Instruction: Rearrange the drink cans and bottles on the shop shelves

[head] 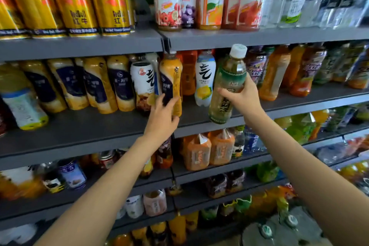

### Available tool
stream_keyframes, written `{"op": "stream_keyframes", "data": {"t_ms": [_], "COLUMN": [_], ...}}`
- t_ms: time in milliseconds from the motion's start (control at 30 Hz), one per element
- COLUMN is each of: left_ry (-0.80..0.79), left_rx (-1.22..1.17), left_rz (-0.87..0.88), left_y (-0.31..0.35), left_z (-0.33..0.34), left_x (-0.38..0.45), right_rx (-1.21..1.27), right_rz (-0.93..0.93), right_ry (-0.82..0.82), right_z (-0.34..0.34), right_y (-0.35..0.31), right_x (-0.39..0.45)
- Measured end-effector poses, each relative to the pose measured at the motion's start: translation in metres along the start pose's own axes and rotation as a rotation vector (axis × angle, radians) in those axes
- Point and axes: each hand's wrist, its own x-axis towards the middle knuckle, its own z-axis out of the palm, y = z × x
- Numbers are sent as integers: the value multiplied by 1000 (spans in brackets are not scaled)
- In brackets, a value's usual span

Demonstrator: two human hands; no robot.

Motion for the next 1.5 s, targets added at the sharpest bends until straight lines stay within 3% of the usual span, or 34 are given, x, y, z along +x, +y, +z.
{"op": "stream_keyframes", "data": {"t_ms": [233, 433, 600, 733, 967, 1100, 1200, 1367, 1500], "left_ry": [-11, -1, 11, 147, 282, 246, 172, -34, -86], "left_rx": [40, 151, 151, 108, 20, -20, -6, 41, 89], "left_rz": [-213, -265, -247, -234, 5, 44, 58, -91, -166], "left_y": [7, 9, 6, 5, 11, 29, 43, 57, 55], "left_z": [39, 50, 53, 58, 64, 69, 77, 92, 103], "left_x": [7, 8, 6, 2, -5, 7, 22, 47, 50], "right_rx": [-84, -173, -171, -197, -343, -342, -320, -299, -170], "right_rz": [63, 159, 191, 239, 388, 271, 309, 326, 357], "right_ry": [7, -52, -51, -56, 111, 97, 123, 91, 293], "right_z": [9, 29, 32, 31, 23, 16, 11, -5, -29], "right_y": [54, 96, 103, 103, 104, 117, 119, 122, 134], "right_x": [51, 23, 24, 35, 50, 45, 50, 59, 53]}}
